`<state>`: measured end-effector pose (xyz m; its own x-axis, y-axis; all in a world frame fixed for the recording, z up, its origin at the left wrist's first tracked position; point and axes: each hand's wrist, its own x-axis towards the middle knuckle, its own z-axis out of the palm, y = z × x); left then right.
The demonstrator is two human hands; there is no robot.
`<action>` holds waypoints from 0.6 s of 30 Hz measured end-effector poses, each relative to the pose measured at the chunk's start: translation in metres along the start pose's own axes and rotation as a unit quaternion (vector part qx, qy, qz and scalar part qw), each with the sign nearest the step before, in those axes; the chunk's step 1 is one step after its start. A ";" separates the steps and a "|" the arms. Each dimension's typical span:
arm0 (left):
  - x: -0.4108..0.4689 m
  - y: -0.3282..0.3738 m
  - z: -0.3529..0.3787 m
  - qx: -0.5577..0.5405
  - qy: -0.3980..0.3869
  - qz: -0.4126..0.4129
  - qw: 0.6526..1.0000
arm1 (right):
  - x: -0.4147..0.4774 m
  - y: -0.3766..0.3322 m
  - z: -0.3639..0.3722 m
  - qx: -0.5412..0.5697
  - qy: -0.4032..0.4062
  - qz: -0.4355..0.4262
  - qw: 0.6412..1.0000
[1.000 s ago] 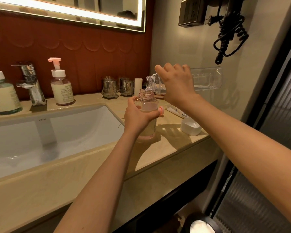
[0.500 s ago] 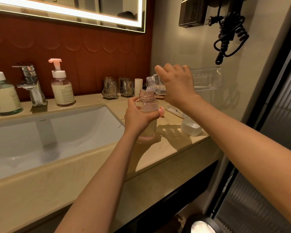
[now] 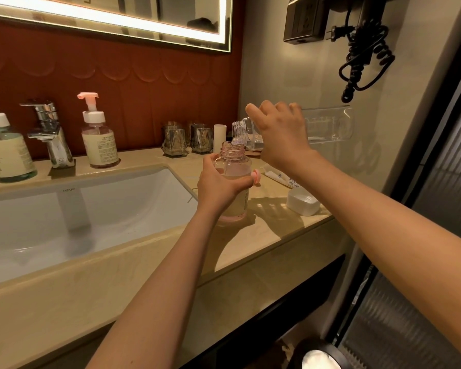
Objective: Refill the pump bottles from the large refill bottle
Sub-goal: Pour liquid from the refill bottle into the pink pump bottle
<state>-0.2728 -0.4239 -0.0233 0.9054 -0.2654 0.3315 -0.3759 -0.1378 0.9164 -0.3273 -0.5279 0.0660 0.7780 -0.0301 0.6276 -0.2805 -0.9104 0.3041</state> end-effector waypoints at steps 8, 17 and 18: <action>0.000 0.000 0.000 -0.002 0.000 0.000 1.000 | 0.000 0.001 0.000 -0.001 -0.001 -0.003 1.000; -0.001 0.001 0.000 -0.006 -0.003 -0.001 1.000 | 0.001 0.001 0.000 -0.004 -0.006 -0.005 1.000; -0.001 0.001 0.000 -0.007 -0.003 -0.002 1.000 | 0.001 0.001 0.000 -0.004 -0.005 -0.005 1.000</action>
<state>-0.2741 -0.4238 -0.0225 0.9053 -0.2708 0.3272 -0.3702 -0.1257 0.9204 -0.3268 -0.5284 0.0669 0.7864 -0.0249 0.6172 -0.2772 -0.9072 0.3166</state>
